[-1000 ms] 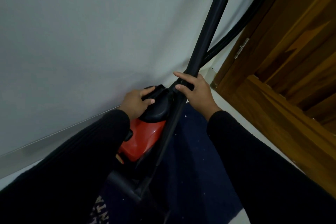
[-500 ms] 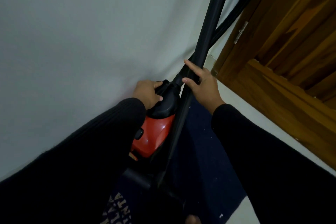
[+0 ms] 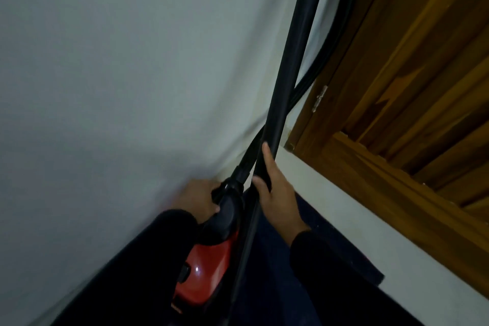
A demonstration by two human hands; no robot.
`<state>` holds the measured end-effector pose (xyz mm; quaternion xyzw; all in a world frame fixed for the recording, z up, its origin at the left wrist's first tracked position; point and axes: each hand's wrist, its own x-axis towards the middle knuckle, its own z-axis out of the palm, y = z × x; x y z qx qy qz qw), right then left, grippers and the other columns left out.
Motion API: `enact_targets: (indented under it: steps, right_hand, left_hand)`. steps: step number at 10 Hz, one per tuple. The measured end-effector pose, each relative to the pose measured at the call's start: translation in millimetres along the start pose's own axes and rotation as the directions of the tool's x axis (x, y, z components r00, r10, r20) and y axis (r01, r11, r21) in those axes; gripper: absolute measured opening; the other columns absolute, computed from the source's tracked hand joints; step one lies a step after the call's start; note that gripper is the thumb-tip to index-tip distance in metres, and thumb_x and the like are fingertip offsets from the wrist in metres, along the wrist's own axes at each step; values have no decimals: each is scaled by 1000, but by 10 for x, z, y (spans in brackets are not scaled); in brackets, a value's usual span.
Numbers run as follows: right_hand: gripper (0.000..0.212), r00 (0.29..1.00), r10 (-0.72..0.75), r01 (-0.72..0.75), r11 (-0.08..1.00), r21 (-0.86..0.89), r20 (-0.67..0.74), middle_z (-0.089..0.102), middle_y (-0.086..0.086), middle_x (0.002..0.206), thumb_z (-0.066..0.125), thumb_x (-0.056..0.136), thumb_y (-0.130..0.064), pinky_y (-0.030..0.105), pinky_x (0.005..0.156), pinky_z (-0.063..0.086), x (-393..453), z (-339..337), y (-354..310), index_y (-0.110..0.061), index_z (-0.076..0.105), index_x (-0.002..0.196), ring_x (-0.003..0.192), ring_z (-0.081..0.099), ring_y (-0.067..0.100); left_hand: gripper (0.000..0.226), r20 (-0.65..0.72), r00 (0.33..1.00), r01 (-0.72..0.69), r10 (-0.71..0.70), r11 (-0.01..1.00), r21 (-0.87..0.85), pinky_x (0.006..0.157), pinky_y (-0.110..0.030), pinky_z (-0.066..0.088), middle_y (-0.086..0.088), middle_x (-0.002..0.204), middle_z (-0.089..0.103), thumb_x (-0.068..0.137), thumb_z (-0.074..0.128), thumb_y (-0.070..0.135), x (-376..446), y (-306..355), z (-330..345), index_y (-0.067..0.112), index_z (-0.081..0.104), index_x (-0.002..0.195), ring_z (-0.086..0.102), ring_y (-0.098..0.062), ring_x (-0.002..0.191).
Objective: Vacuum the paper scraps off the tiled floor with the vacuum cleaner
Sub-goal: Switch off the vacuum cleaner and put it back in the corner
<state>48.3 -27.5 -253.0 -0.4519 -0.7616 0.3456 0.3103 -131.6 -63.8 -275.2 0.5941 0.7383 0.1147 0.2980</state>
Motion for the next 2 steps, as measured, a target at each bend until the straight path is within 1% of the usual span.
enact_targets:
  steps: [1, 2]
  right_hand:
    - [78, 986, 133, -129, 991, -47, 105, 24, -14, 160, 51, 100, -11, 17, 115, 24, -134, -263, -132, -58, 6, 144, 139, 23, -10]
    - [109, 913, 367, -381, 924, -47, -177, 36, 20, 156, 41, 93, 19, 33, 105, 35, -226, -236, -471, -76, 1, 130, 140, 39, 24]
  left_hand:
    - [48, 76, 997, 9, -16, 996, 83, 101, -26, 41, -5, 132, 60, 83, 64, 22, -132, 332, -278, 17, 57, 130, 55, -24, 123]
    - [51, 133, 991, -39, 18, 987, 155, 106, -23, 32, -4, 142, 51, 89, 56, 29, -457, 821, -729, 19, 47, 139, 46, -20, 131]
